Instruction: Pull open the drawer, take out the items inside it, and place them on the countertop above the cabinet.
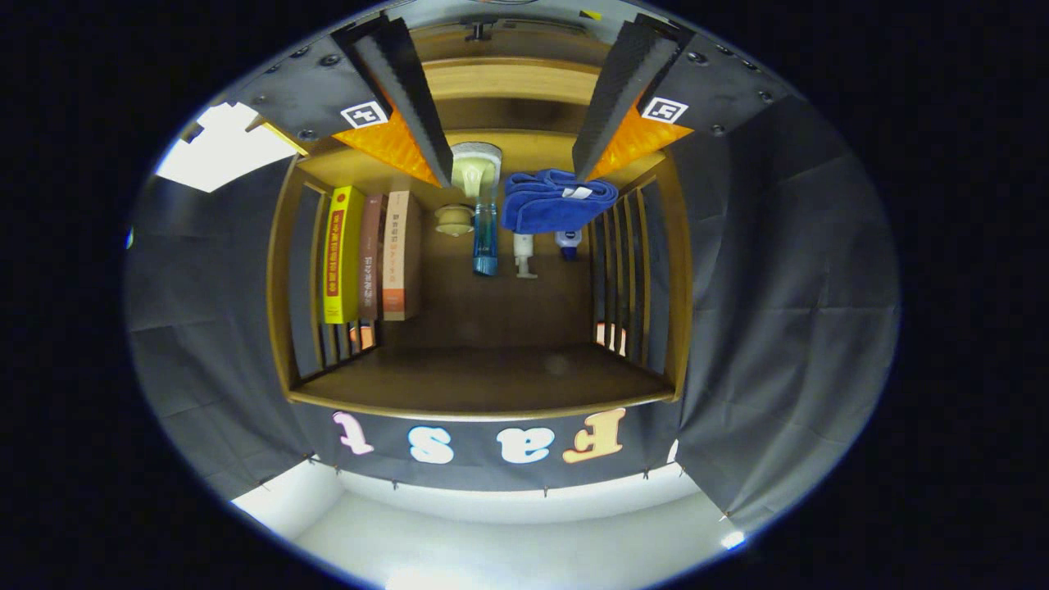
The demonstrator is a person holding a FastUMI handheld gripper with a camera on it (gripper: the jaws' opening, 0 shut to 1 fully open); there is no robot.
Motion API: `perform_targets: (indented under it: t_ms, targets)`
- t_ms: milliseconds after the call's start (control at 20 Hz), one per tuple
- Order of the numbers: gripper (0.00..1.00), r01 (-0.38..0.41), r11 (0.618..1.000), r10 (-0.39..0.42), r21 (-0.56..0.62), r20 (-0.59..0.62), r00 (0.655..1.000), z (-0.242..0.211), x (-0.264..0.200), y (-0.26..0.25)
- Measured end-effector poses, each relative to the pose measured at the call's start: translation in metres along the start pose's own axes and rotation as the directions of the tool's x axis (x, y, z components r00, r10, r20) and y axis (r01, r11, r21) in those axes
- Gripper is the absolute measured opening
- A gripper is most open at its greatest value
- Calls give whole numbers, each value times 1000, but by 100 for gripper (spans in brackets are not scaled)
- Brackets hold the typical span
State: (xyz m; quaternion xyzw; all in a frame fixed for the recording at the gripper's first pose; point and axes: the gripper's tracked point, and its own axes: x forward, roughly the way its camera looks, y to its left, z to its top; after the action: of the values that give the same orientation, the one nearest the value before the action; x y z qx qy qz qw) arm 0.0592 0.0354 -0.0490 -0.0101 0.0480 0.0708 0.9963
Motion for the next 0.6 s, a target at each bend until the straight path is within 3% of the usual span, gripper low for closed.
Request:
perform_targets:
  t_ms: [250, 600]
  targets:
    - [97, 90, 996, -90, -2, 35, 995, -19, -51, -15]
    - [97, 130, 991, -130, -32, 24, 991, -73, -60, -32]
